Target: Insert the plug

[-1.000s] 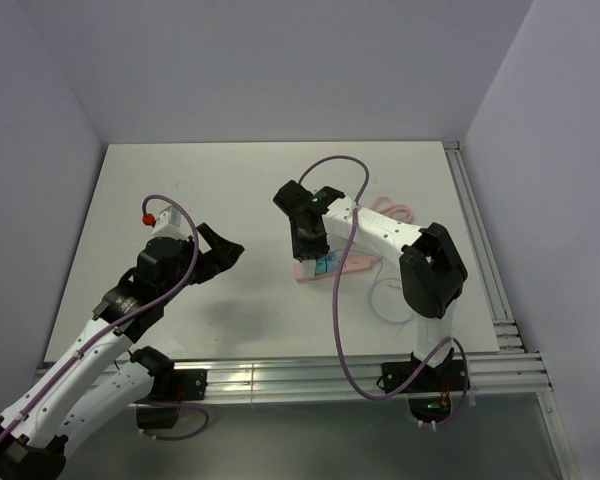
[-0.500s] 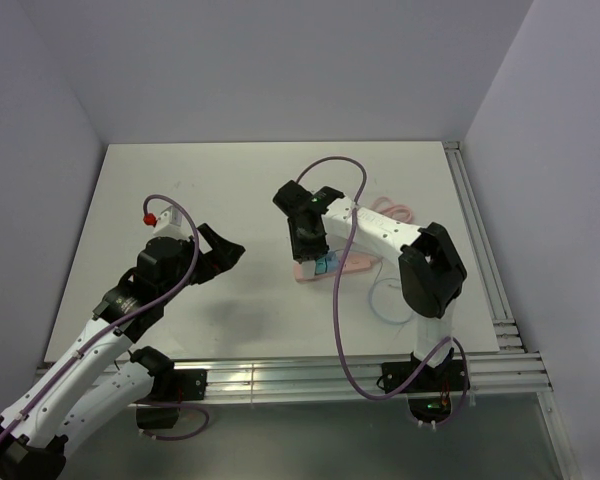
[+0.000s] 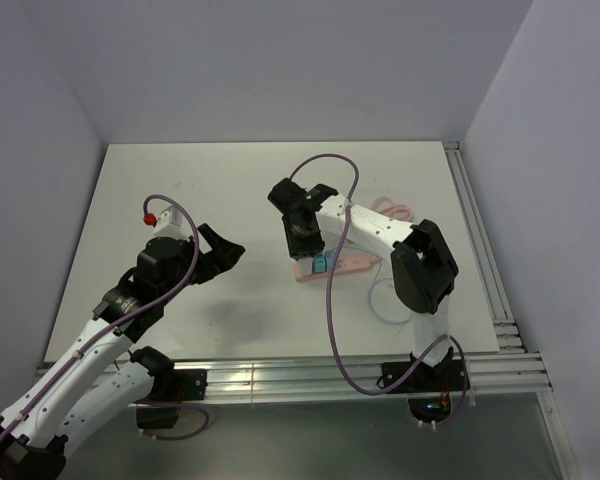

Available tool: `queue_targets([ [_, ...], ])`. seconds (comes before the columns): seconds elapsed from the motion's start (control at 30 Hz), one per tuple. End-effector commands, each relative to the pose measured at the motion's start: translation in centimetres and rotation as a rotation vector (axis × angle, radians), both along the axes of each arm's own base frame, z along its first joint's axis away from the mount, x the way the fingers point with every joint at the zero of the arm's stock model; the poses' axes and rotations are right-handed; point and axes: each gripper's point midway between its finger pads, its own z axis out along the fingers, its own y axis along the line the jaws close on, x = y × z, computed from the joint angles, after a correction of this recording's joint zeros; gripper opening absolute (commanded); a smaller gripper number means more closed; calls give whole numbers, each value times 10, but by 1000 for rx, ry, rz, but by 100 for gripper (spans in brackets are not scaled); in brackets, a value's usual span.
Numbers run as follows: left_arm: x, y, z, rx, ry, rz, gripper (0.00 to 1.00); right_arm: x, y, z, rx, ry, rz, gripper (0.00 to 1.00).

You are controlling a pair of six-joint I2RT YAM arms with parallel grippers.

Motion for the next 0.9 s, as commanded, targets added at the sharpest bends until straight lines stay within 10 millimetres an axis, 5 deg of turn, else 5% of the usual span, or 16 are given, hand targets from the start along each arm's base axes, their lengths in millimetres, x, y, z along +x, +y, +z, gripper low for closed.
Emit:
queue_targets([
  [0.0, 2, 0, 15, -10, -44, -6, 99, 10, -7, -3, -66, -23, 1, 0],
  [0.57, -1, 0, 15, -16, -46, -15, 99, -4, -34, -8, -164, 3, -14, 0],
  [0.87, -1, -3, 15, -33, -49, -26, 100, 0, -35, 10, -157, -34, -20, 0],
])
